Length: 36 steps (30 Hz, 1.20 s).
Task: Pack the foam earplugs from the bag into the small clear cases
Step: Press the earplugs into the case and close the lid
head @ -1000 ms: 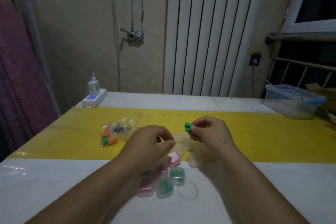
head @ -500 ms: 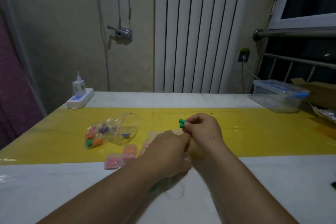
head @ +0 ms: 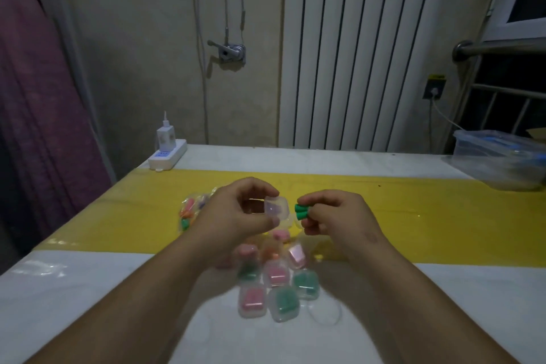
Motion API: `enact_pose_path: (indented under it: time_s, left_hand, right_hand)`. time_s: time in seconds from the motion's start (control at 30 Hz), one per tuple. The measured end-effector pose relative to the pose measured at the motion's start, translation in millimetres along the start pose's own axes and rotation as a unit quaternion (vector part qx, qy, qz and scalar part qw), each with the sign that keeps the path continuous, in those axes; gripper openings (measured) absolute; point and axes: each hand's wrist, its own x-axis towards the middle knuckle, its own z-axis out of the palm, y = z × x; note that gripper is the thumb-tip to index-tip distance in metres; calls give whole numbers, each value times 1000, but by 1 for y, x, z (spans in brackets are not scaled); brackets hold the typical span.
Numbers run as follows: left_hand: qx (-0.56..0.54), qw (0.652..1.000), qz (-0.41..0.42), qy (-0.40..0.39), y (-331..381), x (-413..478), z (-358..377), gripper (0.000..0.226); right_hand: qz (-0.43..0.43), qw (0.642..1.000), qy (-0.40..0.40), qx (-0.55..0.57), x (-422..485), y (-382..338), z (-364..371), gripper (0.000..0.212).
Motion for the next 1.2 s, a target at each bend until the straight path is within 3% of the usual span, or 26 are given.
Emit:
enact_pose_path:
  time_s: [0.17, 0.3, 0.43, 0.53, 0.63, 0.73, 0.87, 1.0, 1.2]
  left_hand:
    - [-30, 999, 23, 22, -17, -1, -1, 28]
    - [-24, 999, 37, 25, -21, 1, 0, 25]
    - [45, 997, 50, 37, -24, 2, -2, 26]
    - [95, 994, 56, 18, -23, -1, -2, 28]
    - [22, 999, 40, -15, -20, -6, 1, 36]
    - [4, 999, 45, 29, -22, -2, 1, 30]
    - [-25, 996, 52, 64, -22, 1, 0, 31]
    - [-10, 996, 64, 60, -21, 0, 1, 29]
    - [-4, 995, 78, 54, -23, 1, 2, 22]
  right_hand:
    - [21, 997, -74, 32, -15, -5, 11, 12]
    - [36, 996, -83, 26, -19, -3, 16, 15]
    - [58, 991, -84, 84, -22, 2, 20, 15]
    - [17, 996, -80, 39, -22, 3, 21, 11]
    - [-35, 998, -53, -7, -16, 3, 19, 14]
    - [-29, 999, -13, 9, -11, 5, 16, 20]
    - [44, 993, -62, 85, -17, 9, 22, 21]
    - [23, 995, -90, 48, -15, 17, 26, 23]
    - [25, 992, -83, 92, -14, 21, 26, 19]
